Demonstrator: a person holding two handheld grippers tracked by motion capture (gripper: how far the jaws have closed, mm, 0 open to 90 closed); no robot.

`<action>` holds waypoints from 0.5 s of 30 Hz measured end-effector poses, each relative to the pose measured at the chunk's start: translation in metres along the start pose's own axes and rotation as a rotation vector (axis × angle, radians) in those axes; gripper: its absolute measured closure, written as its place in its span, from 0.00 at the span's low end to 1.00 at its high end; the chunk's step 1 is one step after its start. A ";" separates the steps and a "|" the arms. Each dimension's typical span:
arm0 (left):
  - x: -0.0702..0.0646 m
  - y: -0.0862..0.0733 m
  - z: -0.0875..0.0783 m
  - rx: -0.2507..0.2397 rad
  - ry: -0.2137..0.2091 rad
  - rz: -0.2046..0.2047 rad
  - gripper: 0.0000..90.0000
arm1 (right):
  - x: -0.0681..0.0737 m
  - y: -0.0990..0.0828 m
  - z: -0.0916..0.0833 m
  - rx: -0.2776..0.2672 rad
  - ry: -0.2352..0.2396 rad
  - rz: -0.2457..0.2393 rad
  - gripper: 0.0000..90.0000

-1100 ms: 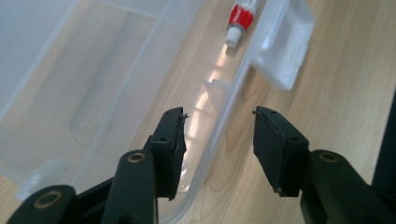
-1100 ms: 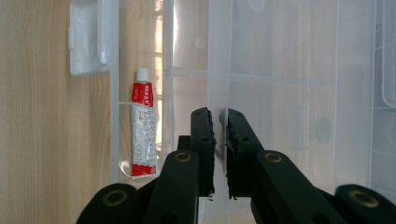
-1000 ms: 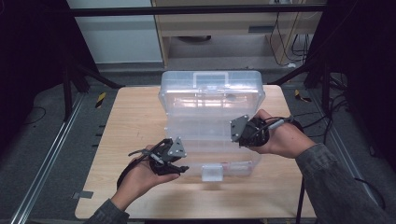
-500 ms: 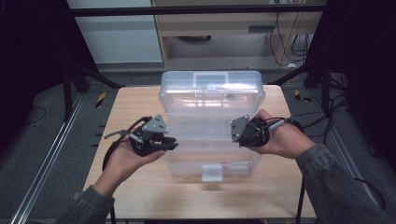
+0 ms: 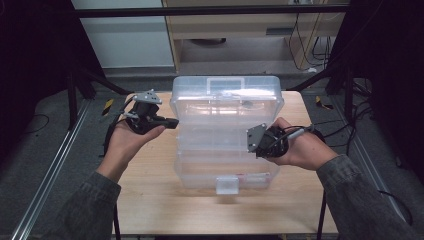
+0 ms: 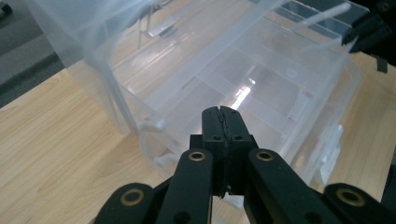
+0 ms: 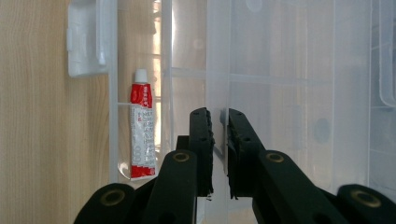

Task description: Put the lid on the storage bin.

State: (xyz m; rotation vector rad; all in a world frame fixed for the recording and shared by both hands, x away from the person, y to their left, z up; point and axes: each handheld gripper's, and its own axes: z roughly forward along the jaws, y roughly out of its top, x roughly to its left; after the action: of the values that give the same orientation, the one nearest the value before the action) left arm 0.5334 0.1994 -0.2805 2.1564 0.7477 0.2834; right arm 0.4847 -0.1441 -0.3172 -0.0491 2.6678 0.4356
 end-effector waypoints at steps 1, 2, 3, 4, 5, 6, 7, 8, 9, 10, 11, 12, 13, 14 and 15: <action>0.003 0.002 0.001 -0.004 -0.004 -0.011 0.99 | 0.000 0.000 0.000 -0.002 -0.001 0.001 0.91; 0.004 0.005 0.001 -0.009 -0.001 -0.021 0.99 | 0.000 0.000 0.000 -0.004 -0.001 0.001 0.91; 0.006 0.007 0.002 -0.011 0.006 -0.026 0.99 | 0.000 -0.001 0.000 -0.005 -0.001 0.001 0.91; 0.007 0.009 0.003 -0.012 0.010 -0.033 0.99 | 0.001 -0.001 0.000 -0.004 -0.001 0.005 0.91; 0.008 0.010 0.004 -0.015 0.011 -0.041 0.99 | 0.001 -0.001 0.000 -0.005 0.000 0.005 0.91; 0.009 0.012 0.006 -0.013 0.013 -0.047 0.99 | 0.001 -0.001 0.000 -0.005 0.000 0.004 0.91; 0.010 0.013 0.006 -0.014 0.019 -0.050 0.99 | 0.001 -0.001 0.000 -0.005 -0.001 0.004 0.91; 0.011 0.014 0.007 -0.015 0.019 -0.055 0.99 | 0.002 -0.001 0.000 -0.006 -0.002 0.003 0.91; 0.012 0.016 0.007 -0.021 0.022 -0.062 0.99 | 0.002 -0.001 0.000 -0.007 -0.003 0.002 0.91; 0.013 0.017 0.007 -0.028 0.018 -0.071 0.99 | 0.002 -0.002 0.000 -0.009 -0.002 0.000 0.91; 0.013 0.017 0.007 -0.036 0.015 -0.082 0.99 | 0.002 -0.002 0.000 -0.008 -0.002 0.001 0.91; 0.014 0.017 0.007 -0.038 0.014 -0.086 0.99 | 0.003 -0.002 0.000 -0.009 -0.002 0.001 0.91; 0.015 0.017 0.008 -0.041 0.016 -0.090 0.99 | 0.003 -0.002 0.000 -0.010 -0.001 0.003 0.90; 0.016 0.017 0.008 -0.042 0.019 -0.094 0.99 | 0.004 -0.003 0.000 -0.008 0.000 0.009 0.90; 0.016 0.017 0.008 -0.045 0.016 -0.103 0.99 | 0.004 -0.003 0.000 -0.008 0.000 0.007 0.90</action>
State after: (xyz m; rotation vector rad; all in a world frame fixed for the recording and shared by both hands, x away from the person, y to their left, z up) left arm 0.5569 0.1959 -0.2735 2.0683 0.8507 0.2613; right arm 0.4816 -0.1466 -0.3201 -0.0416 2.6672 0.4486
